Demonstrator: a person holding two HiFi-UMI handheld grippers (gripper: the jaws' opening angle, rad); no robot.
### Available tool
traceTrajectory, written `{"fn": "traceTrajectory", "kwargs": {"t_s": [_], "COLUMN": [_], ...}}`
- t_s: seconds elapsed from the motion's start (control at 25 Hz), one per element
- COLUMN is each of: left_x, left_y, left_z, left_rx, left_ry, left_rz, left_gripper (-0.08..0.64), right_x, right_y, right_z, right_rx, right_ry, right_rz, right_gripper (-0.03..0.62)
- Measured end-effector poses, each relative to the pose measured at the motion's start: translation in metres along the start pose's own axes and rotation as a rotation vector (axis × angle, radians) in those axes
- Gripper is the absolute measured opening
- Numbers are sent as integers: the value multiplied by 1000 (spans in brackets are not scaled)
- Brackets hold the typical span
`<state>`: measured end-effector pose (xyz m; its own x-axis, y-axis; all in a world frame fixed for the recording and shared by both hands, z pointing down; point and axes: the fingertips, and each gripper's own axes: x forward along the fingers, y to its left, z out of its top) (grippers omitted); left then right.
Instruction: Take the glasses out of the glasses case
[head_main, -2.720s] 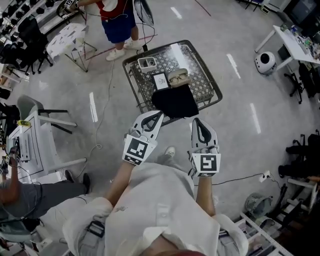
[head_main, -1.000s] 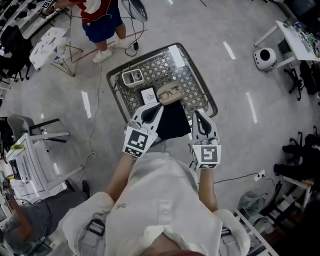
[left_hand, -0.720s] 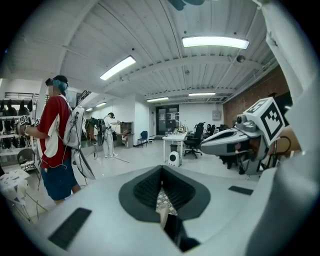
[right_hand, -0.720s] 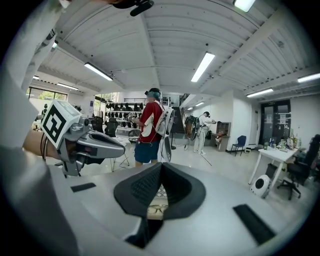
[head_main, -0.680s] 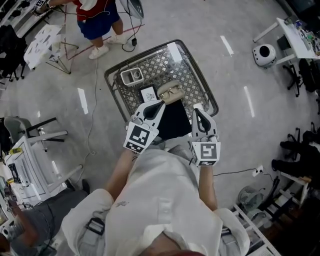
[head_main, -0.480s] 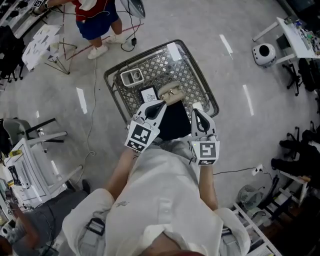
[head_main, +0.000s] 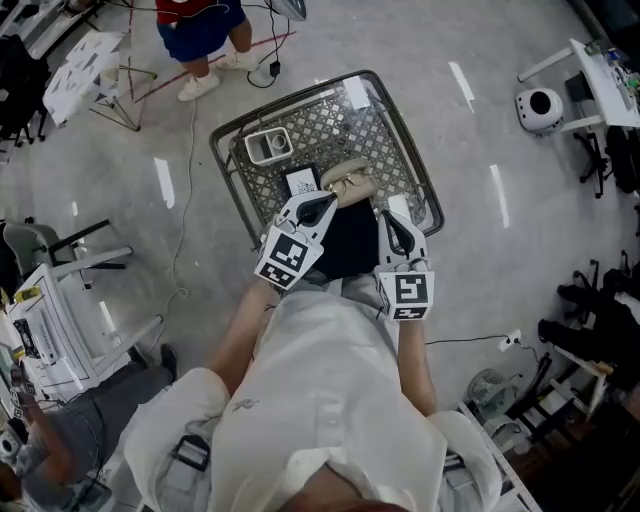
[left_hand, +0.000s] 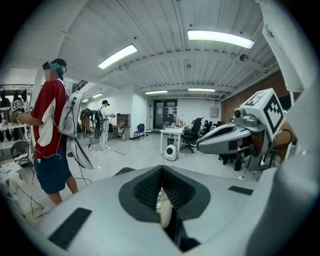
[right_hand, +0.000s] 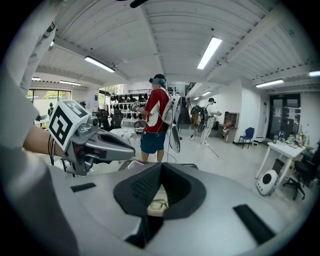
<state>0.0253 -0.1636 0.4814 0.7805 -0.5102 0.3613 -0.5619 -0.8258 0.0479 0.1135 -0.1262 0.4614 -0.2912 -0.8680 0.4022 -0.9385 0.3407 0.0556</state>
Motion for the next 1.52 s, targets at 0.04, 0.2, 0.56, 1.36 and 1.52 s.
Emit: {"fn": "traceTrajectory", "kwargs": {"t_s": [0.04,0.2,0.56,1.36,1.52], "left_x": [4,19,54,114,123], "left_y": [1,5,16,40,41], "left_z": [-3,-13,-42,-112,-127], "left_rx": [0,-8,-33,-29,-31], "left_ry": [8,40,129,331,365], "left_rz": [0,5,37,41,28], "left_gripper": [12,12,12,14,15], "right_x": [4,21,58,113,120], "right_y": [0,-2,-17,-32,-32], "right_z": [-2,-11,-33,-103,-111], "right_rx": [0,2,10,75,84], "right_ry": [6,29,87,226,241], "right_rz": [10,55,146,282,291], "right_gripper": [6,6,6,6,8]}}
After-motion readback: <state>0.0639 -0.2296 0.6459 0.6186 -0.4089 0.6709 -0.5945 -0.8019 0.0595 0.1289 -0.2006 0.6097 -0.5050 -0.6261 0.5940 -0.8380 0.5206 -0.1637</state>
